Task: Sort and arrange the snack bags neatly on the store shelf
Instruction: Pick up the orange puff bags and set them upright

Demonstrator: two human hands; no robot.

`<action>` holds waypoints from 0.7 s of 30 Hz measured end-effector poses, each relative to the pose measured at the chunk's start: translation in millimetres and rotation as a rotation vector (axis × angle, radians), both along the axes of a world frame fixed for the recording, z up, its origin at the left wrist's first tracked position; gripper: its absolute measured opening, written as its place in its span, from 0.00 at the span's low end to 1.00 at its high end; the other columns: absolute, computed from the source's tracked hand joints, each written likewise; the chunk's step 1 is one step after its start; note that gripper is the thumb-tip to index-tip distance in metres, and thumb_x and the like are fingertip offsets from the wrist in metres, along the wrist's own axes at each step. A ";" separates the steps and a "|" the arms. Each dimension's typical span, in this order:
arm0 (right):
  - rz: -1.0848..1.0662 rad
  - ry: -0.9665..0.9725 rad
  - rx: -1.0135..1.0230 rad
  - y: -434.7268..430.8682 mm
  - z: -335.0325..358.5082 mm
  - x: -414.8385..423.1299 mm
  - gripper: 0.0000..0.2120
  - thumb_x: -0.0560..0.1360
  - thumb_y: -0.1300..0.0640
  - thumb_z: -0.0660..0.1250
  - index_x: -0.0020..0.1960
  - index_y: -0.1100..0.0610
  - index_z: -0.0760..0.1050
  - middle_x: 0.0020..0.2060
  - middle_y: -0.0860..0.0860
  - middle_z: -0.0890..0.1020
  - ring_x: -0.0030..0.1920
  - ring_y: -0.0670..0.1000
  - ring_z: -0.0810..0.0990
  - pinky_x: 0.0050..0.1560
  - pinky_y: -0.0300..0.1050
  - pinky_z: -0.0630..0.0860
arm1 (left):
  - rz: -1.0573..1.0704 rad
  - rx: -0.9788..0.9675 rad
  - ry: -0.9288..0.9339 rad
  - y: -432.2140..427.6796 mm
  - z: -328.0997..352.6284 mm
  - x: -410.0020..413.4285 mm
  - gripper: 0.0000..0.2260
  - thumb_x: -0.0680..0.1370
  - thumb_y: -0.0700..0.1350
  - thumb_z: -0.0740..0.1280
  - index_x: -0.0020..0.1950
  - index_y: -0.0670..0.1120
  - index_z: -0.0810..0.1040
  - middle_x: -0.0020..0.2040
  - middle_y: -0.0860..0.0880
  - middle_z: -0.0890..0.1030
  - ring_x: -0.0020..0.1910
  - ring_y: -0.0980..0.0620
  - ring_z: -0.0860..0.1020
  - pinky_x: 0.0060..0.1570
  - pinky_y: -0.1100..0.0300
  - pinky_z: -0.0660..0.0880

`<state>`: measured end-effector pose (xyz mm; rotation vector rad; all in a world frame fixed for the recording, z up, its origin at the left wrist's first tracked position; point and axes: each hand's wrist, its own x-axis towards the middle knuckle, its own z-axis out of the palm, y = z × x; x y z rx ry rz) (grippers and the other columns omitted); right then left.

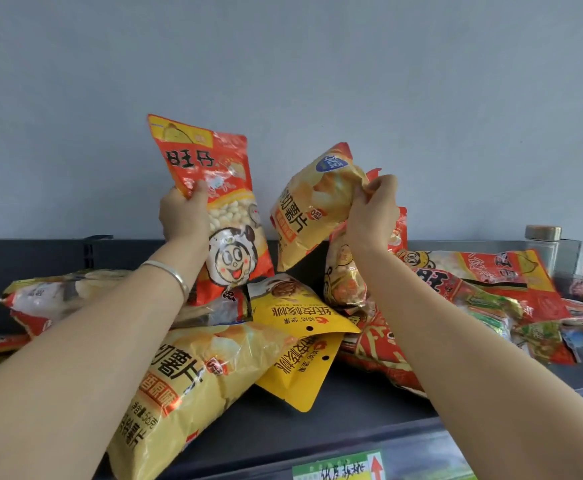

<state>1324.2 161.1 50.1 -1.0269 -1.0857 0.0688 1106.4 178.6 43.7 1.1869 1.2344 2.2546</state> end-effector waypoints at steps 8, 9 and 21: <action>-0.030 -0.068 0.012 -13.3 2.7 28.1 0.04 0.81 0.59 0.59 0.50 0.56 0.63 0.35 0.43 0.70 0.33 0.42 0.68 0.31 0.40 0.63 | -0.086 -0.060 0.206 15.4 -8.6 59.2 0.17 0.79 0.50 0.63 0.66 0.46 0.68 0.62 0.46 0.77 0.62 0.44 0.76 0.59 0.50 0.73; -0.028 -0.084 0.000 -13.8 1.8 30.8 0.04 0.81 0.59 0.59 0.51 0.55 0.63 0.35 0.43 0.70 0.33 0.43 0.69 0.31 0.41 0.63 | -0.082 -0.097 0.276 18.9 -12.3 63.1 0.24 0.79 0.49 0.64 0.72 0.47 0.60 0.67 0.45 0.72 0.65 0.43 0.73 0.61 0.48 0.71; -0.036 -0.653 -0.266 20.0 -34.4 3.2 0.46 0.75 0.66 0.64 0.78 0.43 0.37 0.78 0.61 0.45 0.57 0.61 0.78 0.45 0.53 0.81 | -0.201 -0.554 0.609 20.3 -33.5 44.8 0.38 0.71 0.46 0.74 0.76 0.52 0.58 0.76 0.49 0.37 0.76 0.42 0.50 0.73 0.46 0.57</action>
